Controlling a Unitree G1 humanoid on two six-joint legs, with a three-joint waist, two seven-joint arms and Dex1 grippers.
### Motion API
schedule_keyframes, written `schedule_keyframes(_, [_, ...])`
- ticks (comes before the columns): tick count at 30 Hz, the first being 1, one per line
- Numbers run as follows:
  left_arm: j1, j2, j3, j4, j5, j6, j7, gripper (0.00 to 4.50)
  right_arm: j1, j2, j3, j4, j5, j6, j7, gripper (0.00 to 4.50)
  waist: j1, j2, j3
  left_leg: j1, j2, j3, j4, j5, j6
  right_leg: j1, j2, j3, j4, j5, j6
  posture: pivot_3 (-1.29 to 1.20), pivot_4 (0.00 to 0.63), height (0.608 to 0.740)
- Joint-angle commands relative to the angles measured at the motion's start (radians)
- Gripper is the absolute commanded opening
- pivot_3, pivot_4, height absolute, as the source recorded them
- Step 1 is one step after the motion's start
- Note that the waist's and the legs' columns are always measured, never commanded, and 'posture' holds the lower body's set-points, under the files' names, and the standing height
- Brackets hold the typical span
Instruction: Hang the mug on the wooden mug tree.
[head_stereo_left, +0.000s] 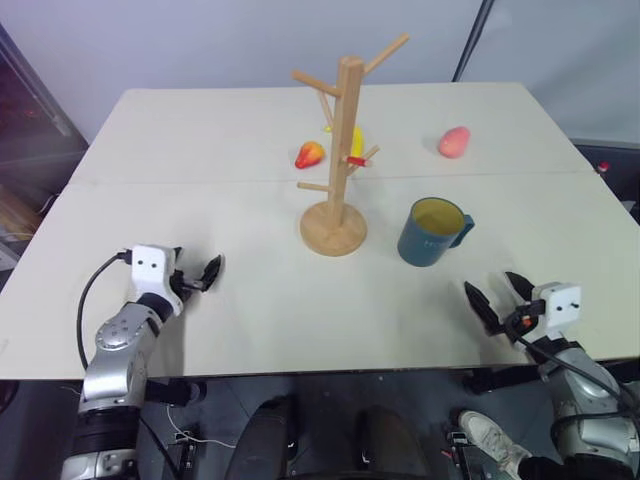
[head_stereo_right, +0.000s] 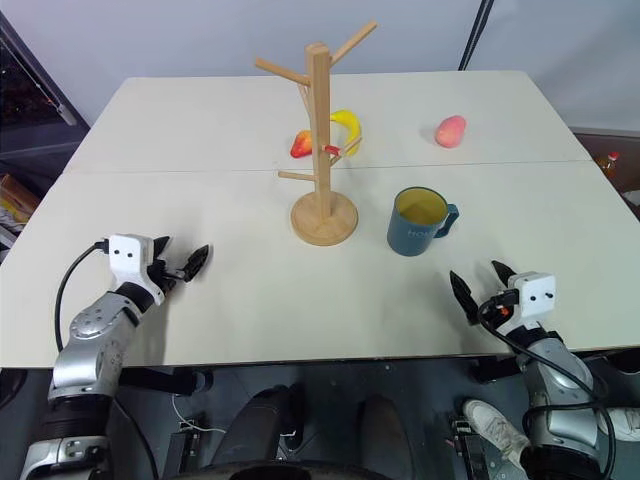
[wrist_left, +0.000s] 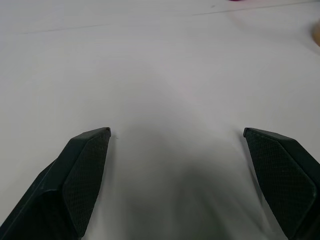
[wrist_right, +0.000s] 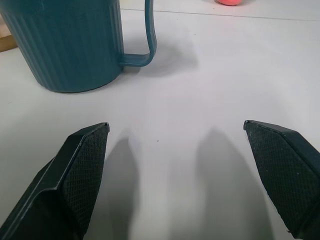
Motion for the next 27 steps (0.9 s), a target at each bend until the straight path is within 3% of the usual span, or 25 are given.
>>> schedule_keyframes(1, [0.006, 0.011, 0.014, -0.055, -0.007, 0.019, 0.003, 4.50, 0.001, -0.014, -0.025, -0.012, 0.006, -0.030, 0.004, 4.46, 0.000, 0.000, 0.000, 0.000, 0.000, 0.000, 0.000, 0.000, 0.000, 0.000, 0.000, 0.000, 0.000, 0.000, 0.000, 0.00, 0.150, 0.740])
schedule_keyframes(14, [-0.017, -0.010, -0.018, -0.087, -0.044, 0.028, -0.070, 4.50, -0.040, -0.009, -0.009, -0.005, -0.018, -0.025, -0.033, 4.46, 0.000, 0.000, 0.000, 0.000, 0.000, 0.000, 0.000, 0.000, 0.000, 0.000, 0.000, 0.000, 0.000, 0.000, 0.000, 0.00, 0.150, 0.740])
schedule_keyframes(27, [0.025, 0.066, -0.246, -0.335, -0.135, 0.067, -0.414, 4.50, -0.122, -0.048, -0.019, -0.012, -0.014, 0.006, -0.039, 4.46, -0.002, 0.002, -0.001, 0.000, 0.000, 0.000, 0.000, 0.000, 0.000, 0.000, 0.000, 0.000, 0.000, -0.002, -0.003, 0.00, 0.150, 0.740])
